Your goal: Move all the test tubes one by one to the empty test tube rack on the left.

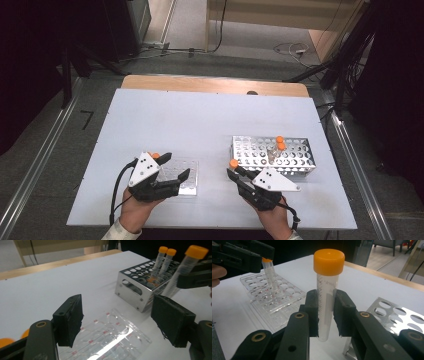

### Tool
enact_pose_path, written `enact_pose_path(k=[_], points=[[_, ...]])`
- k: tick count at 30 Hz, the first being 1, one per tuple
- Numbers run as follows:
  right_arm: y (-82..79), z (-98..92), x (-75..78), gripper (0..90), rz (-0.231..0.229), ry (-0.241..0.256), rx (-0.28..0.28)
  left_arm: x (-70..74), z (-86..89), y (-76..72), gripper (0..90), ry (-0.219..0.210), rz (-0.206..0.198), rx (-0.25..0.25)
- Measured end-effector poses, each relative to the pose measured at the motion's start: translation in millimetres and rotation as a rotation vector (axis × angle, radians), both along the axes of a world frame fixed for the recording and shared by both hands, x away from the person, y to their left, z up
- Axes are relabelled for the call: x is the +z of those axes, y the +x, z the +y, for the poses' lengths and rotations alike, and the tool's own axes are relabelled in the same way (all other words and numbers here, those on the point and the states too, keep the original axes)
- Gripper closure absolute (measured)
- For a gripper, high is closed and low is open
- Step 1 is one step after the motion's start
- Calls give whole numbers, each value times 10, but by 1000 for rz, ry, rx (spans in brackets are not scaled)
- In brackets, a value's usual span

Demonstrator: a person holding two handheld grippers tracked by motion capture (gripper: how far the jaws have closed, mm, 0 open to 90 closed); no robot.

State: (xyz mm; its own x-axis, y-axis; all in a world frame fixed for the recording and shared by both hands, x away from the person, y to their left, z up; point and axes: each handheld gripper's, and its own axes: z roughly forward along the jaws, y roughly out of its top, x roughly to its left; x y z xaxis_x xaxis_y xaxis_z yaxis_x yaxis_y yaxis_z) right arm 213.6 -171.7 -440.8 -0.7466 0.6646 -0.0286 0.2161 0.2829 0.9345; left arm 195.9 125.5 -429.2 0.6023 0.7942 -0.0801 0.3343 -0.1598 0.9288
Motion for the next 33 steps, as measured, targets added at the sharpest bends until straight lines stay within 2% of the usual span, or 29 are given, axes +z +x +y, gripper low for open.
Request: enact_pose_path(k=[6,13,15,17,23,26,33], points=[[30,70,-58,723,9,-22,15,-15,-203,7,287,12,-2,-47],[51,117,-118,723,35,-35,19,9,-389,28,313,7,-18,-91],[46,150,-140,723,42,-42,29,10,-417,41,322,-1,-12,-105],[44,174,-154,722,42,-47,36,10,-451,53,348,-18,0,-129],[31,233,-173,722,49,-55,56,30,-563,76,433,-31,1,-181],[23,248,-177,722,51,-56,62,35,-626,96,479,-29,-6,-197],[7,251,-172,722,54,-51,69,14,-670,128,655,-9,-8,-218]])
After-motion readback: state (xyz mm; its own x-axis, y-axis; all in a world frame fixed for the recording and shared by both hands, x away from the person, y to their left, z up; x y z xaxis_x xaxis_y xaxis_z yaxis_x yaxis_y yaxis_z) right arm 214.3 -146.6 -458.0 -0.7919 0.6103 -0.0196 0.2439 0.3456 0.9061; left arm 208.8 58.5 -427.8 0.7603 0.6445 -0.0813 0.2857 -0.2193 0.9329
